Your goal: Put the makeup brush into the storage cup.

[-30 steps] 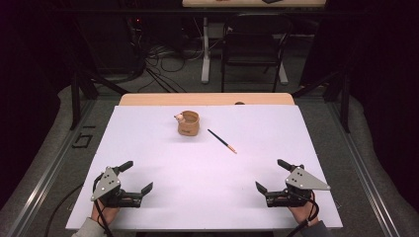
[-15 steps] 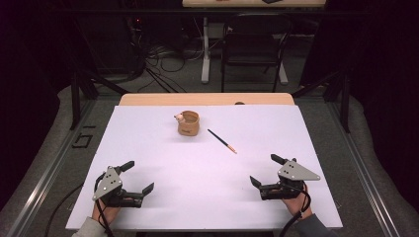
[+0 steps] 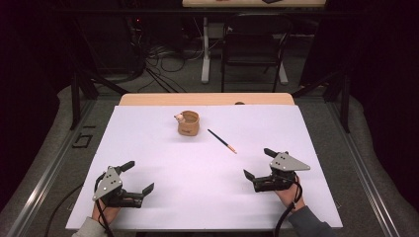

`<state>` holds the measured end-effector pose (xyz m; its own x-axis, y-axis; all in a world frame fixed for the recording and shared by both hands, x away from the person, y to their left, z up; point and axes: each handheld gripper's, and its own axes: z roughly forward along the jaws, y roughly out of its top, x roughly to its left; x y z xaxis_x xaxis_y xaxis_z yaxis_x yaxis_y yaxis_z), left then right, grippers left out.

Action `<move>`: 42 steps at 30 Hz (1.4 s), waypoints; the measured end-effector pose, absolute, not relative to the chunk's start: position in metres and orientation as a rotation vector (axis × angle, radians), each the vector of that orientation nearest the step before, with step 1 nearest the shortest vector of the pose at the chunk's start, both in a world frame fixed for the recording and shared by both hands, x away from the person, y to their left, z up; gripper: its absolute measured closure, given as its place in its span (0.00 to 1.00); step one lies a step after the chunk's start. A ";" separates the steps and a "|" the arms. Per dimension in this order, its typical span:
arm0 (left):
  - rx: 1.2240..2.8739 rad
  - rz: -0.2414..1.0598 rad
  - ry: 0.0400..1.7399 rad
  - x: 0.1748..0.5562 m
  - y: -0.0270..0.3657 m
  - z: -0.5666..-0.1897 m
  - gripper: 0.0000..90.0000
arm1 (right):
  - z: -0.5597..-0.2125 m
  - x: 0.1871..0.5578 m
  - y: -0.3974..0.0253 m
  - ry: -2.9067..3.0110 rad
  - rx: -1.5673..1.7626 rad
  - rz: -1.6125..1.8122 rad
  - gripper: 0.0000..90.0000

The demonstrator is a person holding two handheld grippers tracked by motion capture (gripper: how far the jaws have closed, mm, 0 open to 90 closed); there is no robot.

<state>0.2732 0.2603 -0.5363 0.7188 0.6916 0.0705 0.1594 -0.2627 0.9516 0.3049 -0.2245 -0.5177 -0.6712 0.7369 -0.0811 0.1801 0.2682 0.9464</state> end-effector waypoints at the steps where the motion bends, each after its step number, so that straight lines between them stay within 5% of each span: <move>1: 1.797 0.589 0.670 0.273 0.260 -0.536 0.00 | -0.517 0.306 -0.224 2.026 0.826 1.409 0.00; 42: 1.809 0.591 0.650 0.274 0.257 -0.536 0.00 | -0.511 0.355 -0.199 2.046 0.837 1.389 0.00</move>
<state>0.2739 0.2574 -0.5355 0.7277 0.6807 0.0842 0.1490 -0.2767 0.9493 0.3547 -0.1992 -0.5115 -0.6708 0.7374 -0.0793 0.1985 0.2816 0.9388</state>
